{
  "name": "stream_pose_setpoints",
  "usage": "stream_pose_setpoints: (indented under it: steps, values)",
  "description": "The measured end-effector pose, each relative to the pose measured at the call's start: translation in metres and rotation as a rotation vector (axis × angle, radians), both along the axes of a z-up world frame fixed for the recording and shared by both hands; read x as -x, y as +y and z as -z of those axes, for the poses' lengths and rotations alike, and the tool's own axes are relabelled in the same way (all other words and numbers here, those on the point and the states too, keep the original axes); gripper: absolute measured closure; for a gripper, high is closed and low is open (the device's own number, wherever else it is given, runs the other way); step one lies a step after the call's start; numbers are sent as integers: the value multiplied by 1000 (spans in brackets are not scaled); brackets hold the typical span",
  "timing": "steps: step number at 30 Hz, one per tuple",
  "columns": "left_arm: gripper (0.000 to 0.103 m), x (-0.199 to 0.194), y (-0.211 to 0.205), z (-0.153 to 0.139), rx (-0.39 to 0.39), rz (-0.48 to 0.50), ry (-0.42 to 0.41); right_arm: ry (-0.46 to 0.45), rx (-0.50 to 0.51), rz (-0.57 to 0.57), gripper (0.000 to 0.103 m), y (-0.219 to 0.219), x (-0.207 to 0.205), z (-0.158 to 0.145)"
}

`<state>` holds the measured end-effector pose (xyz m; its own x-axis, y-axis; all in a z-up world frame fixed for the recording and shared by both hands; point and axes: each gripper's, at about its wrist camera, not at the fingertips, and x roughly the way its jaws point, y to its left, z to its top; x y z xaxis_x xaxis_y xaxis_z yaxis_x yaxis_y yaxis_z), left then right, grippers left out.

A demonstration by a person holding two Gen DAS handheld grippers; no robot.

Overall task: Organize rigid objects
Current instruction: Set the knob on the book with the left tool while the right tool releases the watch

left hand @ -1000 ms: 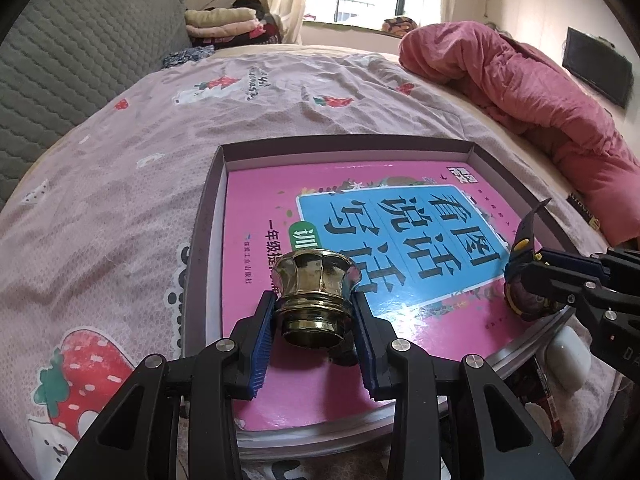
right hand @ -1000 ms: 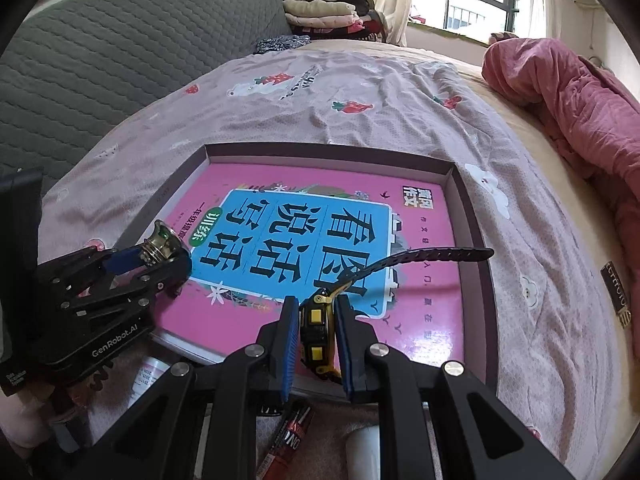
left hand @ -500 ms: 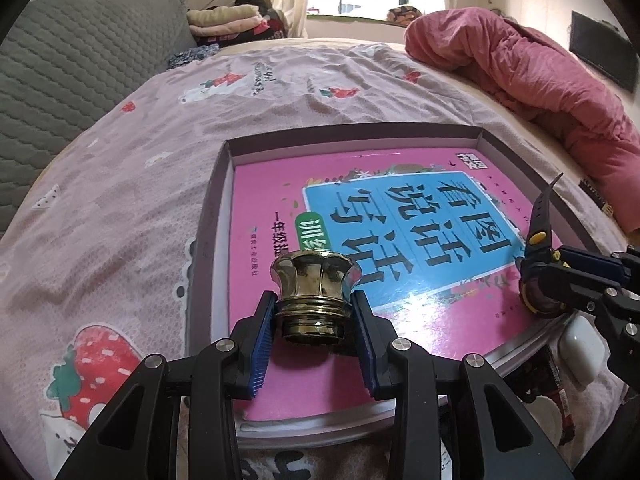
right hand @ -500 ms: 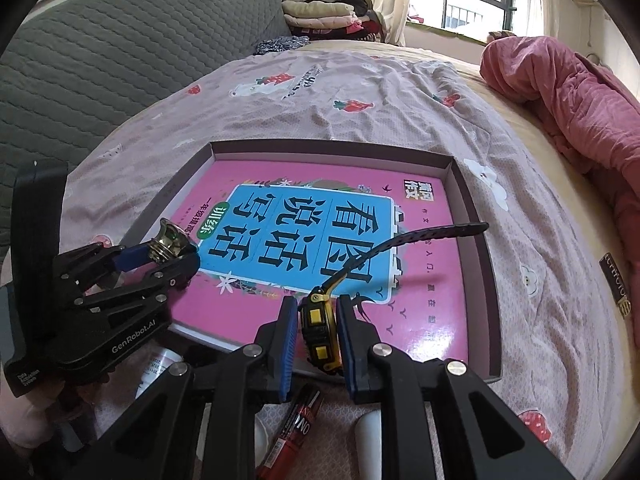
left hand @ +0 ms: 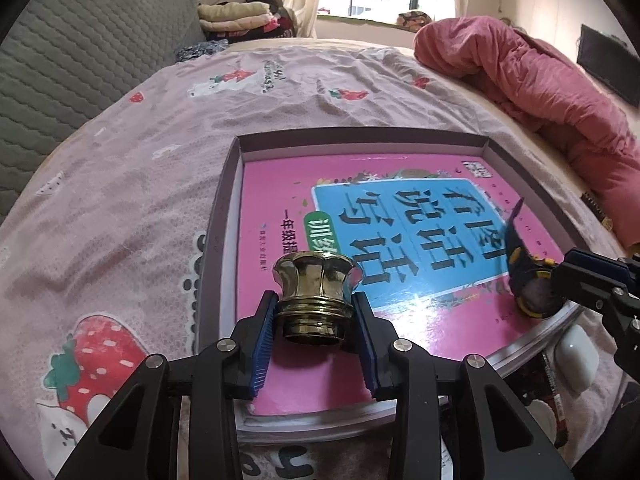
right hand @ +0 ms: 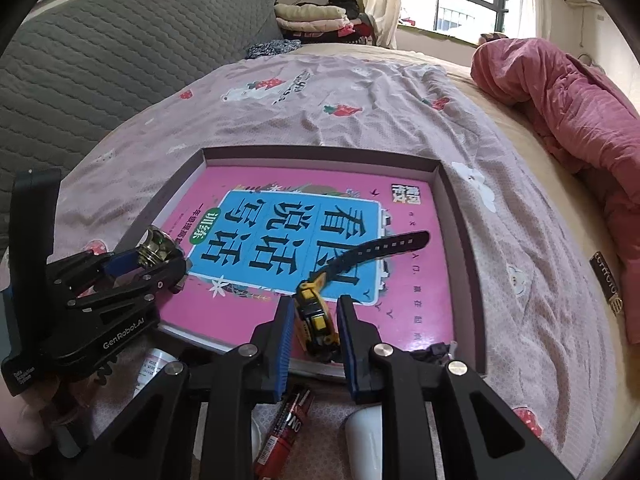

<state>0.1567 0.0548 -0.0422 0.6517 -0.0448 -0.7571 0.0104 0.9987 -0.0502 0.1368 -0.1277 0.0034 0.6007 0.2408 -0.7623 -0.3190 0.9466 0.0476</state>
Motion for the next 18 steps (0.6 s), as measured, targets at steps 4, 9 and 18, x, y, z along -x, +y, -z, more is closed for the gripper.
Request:
stream_pose_setpoints:
  steps: [4, 9, 18]
  values:
    - [64, 0, 0, 0, -1, 1, -3, -12, -12, 12, 73, -8, 4, -5]
    - [64, 0, -2, 1, -19, 10, -11, -24, -6, 23, 73, -16, 11, -10]
    - [64, 1, -1, 0, -20, 5, -18, -37, -9, 48, 71, -28, 21, -18]
